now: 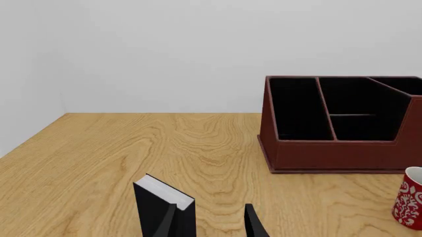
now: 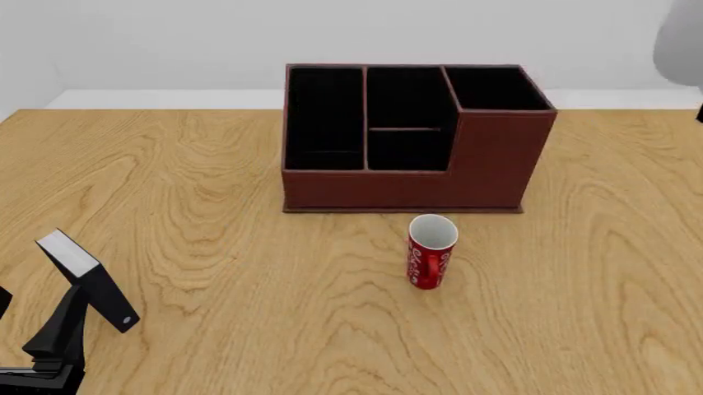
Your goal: Pick up the white mug and place it to the right of the caddy.
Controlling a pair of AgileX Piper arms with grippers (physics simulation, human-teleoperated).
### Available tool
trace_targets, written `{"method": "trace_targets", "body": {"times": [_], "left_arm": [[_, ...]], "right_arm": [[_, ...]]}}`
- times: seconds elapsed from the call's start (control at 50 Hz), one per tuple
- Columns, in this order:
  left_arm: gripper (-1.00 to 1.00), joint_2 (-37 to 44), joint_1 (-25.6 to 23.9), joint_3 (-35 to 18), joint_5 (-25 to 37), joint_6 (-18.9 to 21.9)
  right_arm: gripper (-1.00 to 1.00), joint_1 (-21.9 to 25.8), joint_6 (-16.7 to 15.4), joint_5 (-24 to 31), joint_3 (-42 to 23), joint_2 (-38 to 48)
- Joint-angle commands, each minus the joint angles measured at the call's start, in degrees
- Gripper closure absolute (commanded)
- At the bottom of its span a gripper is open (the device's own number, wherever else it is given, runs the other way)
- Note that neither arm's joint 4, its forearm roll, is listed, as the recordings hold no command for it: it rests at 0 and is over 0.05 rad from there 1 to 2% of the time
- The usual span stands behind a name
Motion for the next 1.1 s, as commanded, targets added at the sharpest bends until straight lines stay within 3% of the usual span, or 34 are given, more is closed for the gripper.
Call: {"method": "trace_targets", "body": {"times": [0.02,0.42,0.7,1.1], "left_arm": [[-1.00,0.0,0.0,0.0,0.0,0.0],[-1.00,0.0,0.0,0.0,0.0,0.0],[-1.00,0.0,0.0,0.0,0.0,0.0],[-1.00,0.0,0.0,0.0,0.0,0.0]], "right_arm": [[1.00,-4.0,0.2,-1.5,-4.0,5.4],[1.00,-6.3,-2.2,-4.8,-11.7,21.5],[1.00,-7.0,-3.1,-0.2,-24.9,31.3],[1.00,-7.6,-4.0,-0.4,-29.7,42.1]]}}
